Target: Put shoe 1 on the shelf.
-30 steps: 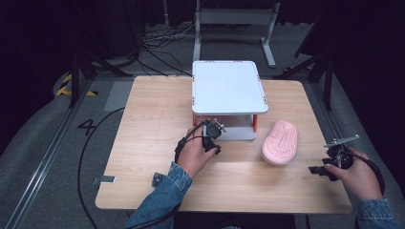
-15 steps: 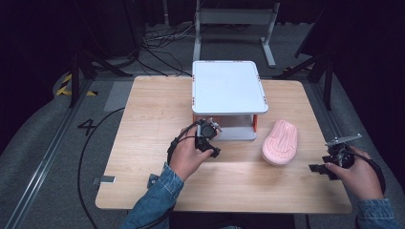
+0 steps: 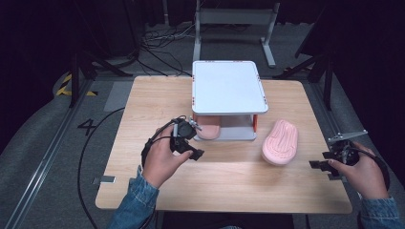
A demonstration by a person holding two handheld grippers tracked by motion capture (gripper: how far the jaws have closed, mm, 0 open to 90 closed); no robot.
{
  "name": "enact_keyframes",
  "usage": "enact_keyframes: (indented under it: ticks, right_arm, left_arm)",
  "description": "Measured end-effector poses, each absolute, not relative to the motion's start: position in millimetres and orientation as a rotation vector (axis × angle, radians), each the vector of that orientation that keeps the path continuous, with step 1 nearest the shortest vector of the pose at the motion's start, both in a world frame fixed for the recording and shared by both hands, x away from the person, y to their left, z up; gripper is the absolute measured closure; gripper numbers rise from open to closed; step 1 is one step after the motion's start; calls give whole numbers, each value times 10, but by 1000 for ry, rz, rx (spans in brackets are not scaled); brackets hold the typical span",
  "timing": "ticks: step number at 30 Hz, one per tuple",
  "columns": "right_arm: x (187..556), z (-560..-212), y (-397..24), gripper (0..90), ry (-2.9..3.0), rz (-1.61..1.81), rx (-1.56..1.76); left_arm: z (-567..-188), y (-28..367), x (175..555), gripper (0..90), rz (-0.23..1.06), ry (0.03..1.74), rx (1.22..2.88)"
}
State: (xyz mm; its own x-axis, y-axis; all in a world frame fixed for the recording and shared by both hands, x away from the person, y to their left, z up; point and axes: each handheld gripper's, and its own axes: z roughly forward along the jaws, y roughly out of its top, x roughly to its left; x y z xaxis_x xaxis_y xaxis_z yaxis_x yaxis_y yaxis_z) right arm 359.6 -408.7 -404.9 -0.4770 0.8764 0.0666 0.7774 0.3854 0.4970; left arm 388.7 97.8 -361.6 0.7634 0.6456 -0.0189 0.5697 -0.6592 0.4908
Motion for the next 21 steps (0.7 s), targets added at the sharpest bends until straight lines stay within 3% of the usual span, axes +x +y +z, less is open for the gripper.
enact_keyframes:
  ticks: [9, 21]
  right_arm:
    - [3686, -3791, -3939, 345, 2459, 747, 1400]
    - [4013, -3544, -3492, 594, 2552, 727, 1247]
  left_arm:
    - [-3665, 1444, 3885, 190, 236, 1097, 2444]
    - [-3736, 1576, 3925, 199, 225, 1134, 2442]
